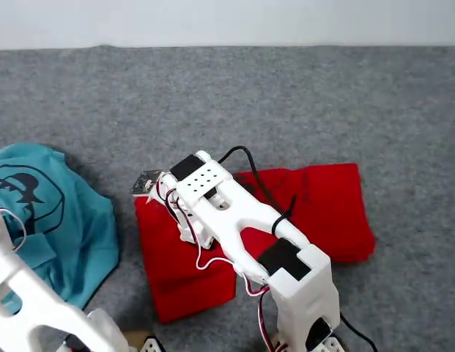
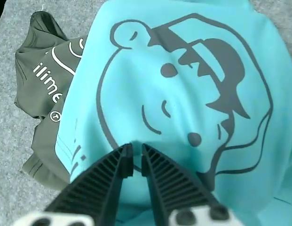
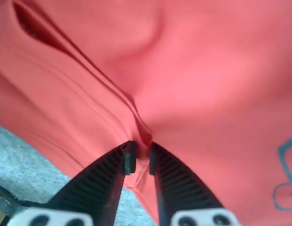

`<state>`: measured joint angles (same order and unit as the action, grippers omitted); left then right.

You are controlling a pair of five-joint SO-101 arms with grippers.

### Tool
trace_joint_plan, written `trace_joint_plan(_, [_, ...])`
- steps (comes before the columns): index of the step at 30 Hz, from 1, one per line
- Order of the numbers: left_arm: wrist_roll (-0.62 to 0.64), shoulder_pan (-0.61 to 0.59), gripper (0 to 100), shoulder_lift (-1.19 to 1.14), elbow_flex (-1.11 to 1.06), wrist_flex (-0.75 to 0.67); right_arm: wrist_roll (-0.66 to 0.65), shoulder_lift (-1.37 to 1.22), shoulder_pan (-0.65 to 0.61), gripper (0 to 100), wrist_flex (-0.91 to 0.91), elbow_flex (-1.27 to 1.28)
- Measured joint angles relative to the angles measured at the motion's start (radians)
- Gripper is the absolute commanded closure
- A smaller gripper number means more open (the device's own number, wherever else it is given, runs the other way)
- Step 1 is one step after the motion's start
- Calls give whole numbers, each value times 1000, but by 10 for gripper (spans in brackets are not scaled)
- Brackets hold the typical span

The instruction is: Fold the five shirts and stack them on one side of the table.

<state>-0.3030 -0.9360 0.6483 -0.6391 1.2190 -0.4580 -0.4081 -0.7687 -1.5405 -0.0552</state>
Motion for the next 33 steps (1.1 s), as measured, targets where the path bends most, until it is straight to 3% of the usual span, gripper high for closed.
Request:
trace_joint_plan(9, [0,28,956,2,-54,-3,-37,0,11,989,-5,0])
trace_joint_plan(25, [-2,28,956,2,-54,-3,-87,0,218,986,-117,-140])
trace_joint_plan(30, [-2,28,956,2,-54,-15,-87,0,218,869,-129,-140])
trace_joint_plan(33, [-2,28,956,2,-54,-31,-87,0,219,864,-178,-141])
